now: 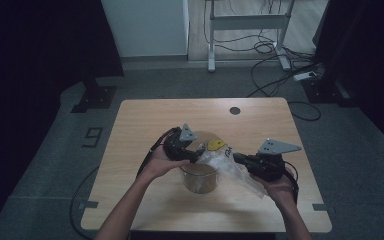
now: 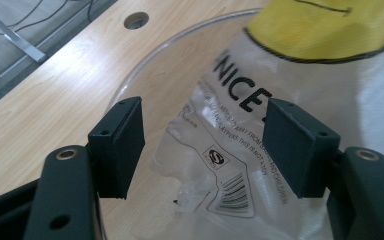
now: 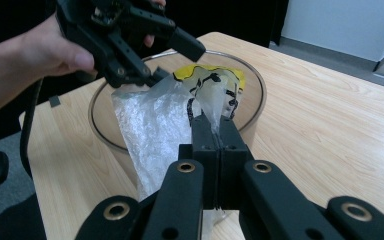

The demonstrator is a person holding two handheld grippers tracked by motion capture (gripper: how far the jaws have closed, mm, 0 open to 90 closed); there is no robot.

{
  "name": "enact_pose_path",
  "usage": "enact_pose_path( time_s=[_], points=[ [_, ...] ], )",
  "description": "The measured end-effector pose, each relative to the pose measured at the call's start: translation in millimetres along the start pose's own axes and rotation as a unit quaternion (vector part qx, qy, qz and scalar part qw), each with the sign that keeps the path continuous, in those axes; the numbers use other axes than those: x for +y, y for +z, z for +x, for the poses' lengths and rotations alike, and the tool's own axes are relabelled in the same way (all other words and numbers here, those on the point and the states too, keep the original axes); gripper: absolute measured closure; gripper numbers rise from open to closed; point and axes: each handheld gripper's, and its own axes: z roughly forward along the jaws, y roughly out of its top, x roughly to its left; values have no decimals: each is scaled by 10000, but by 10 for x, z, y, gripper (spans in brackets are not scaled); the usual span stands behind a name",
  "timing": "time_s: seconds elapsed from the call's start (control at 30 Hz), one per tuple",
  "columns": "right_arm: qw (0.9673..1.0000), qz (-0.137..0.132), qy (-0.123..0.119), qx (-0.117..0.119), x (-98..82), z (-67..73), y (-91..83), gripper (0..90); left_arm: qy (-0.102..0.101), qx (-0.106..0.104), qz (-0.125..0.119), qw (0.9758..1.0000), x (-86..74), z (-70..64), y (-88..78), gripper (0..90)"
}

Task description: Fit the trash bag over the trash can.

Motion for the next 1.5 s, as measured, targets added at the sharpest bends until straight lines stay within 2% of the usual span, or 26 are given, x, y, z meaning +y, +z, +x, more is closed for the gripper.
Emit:
enact_pose_path(
  time_s=[0.23,0.47,0.6,0.7,0.87,1.17,1.2,1.5],
  points=[
    [9999,-92,32,91,50,16,149,887,-62,-4,-25,10000,-51,10,-7,328],
    [9999,-68,60,113,82,-3,319,886,-242,52,-224,9994,-129,55,-72,324],
    [9999,35,75,126,79,-19,376,886,-375,153,-457,9981,-185,90,-171,319],
    [9998,104,102,155,81,-31,389,886,-453,165,-740,9961,-211,124,-292,326],
    [9996,210,91,153,123,-26,427,885,-497,56,-1006,9937,-217,141,-450,362],
    [9994,203,60,269,200,6,556,885,-389,-106,-1045,9937,-224,75,-465,361],
    [9994,183,50,283,209,19,583,884,-378,-184,-1076,9933,-226,64,-468,362],
    [9994,241,78,223,204,34,672,883,-377,-406,-1168,9916,-224,-11,-515,365]
  ],
)
